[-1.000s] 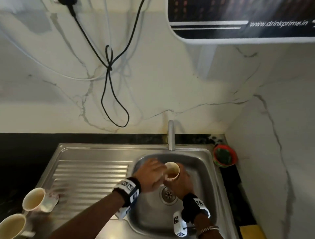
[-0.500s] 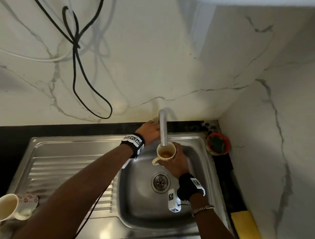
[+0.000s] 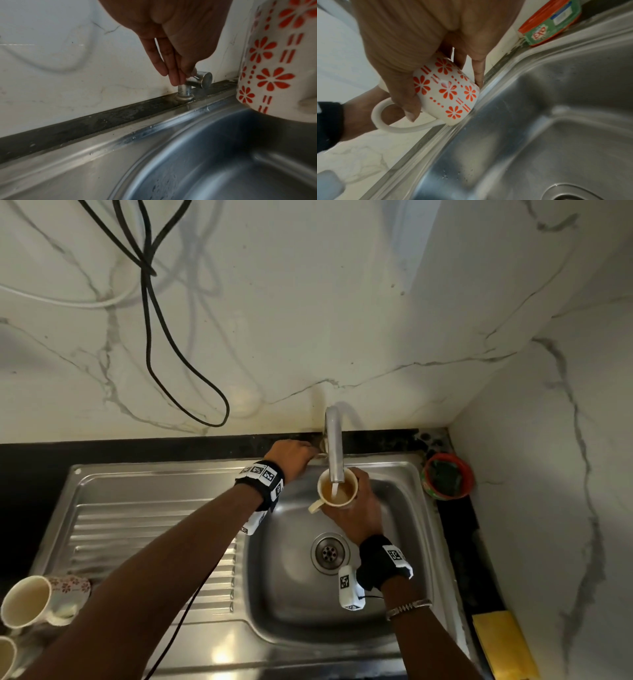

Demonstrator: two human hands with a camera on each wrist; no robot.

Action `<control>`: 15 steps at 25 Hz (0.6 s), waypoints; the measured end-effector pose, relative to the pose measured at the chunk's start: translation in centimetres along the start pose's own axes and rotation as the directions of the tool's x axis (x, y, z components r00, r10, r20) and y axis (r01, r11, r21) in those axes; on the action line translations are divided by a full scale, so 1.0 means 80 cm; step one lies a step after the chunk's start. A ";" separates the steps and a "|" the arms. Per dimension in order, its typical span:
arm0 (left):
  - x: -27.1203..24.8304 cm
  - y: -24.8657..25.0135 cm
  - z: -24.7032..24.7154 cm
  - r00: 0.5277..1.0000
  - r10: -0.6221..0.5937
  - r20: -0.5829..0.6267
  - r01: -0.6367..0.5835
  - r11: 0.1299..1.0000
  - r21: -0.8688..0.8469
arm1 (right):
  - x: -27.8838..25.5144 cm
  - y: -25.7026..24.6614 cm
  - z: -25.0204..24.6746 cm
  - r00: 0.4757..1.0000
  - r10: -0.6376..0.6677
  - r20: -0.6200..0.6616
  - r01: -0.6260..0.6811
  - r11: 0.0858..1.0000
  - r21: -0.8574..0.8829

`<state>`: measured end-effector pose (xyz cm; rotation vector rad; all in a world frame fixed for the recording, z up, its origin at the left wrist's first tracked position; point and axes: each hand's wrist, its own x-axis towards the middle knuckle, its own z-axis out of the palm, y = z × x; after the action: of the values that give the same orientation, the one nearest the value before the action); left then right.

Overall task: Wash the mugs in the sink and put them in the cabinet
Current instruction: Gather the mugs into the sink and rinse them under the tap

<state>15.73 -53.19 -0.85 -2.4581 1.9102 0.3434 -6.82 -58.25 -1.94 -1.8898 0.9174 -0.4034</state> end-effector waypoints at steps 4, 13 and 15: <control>0.003 0.003 -0.005 0.998 -0.016 0.052 0.016 1.000 -0.004 | -0.002 -0.002 -0.001 0.996 -0.038 0.084 0.040 0.999 -0.029; 0.003 0.006 0.000 0.995 -0.032 0.093 0.033 0.999 -0.001 | 0.003 0.009 -0.011 0.988 -0.074 0.132 0.080 0.996 -0.048; 0.004 0.008 0.003 0.994 -0.037 0.101 0.036 0.999 0.011 | 0.005 0.007 -0.011 0.984 -0.089 0.153 0.096 0.995 -0.041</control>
<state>15.13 -53.67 -1.05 -2.4165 1.8208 0.4485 -7.32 -59.27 -2.07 -1.9828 0.7468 -0.2911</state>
